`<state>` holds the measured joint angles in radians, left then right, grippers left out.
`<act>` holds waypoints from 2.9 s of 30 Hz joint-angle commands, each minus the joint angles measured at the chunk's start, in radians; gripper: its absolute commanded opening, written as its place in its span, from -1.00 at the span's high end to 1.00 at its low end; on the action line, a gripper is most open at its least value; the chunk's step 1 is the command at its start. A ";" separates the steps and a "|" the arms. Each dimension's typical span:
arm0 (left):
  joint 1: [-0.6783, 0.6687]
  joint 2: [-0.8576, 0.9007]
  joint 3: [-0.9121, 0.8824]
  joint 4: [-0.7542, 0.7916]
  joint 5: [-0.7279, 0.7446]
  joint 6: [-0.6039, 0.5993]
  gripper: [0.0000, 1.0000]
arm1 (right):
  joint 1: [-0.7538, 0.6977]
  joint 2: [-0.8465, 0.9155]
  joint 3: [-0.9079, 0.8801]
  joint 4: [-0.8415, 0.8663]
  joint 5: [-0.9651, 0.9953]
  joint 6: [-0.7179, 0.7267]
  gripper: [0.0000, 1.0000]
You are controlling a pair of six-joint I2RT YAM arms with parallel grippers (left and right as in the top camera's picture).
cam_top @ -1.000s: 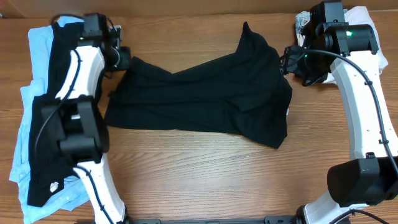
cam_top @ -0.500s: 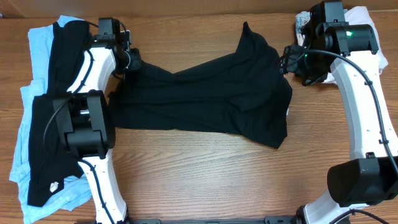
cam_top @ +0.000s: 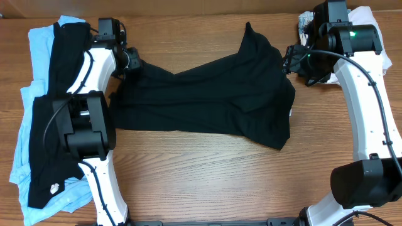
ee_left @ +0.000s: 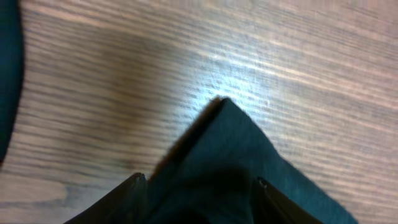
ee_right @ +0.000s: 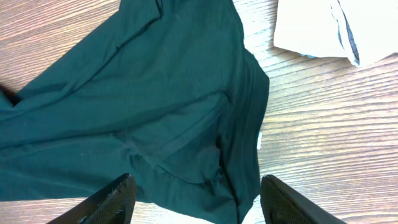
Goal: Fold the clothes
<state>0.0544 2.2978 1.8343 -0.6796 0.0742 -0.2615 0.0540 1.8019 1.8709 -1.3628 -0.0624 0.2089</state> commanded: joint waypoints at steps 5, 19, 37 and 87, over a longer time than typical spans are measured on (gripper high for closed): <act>0.005 0.055 0.000 0.024 -0.003 -0.058 0.03 | -0.004 -0.008 -0.002 0.002 0.009 -0.004 -0.36; 0.002 0.065 0.000 0.041 -0.003 -0.058 0.72 | -0.004 -0.008 -0.002 0.008 0.009 -0.004 -0.38; 0.032 0.032 0.321 -0.289 -0.003 -0.004 0.92 | 0.005 0.010 -0.002 0.231 -0.034 -0.004 -0.37; 0.018 0.031 0.474 -0.527 -0.059 0.007 0.92 | 0.103 0.578 -0.005 0.749 -0.050 0.189 -0.08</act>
<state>0.0780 2.3463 2.2860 -1.2049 0.0250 -0.2779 0.1524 2.3512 1.8690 -0.6239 -0.0967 0.3908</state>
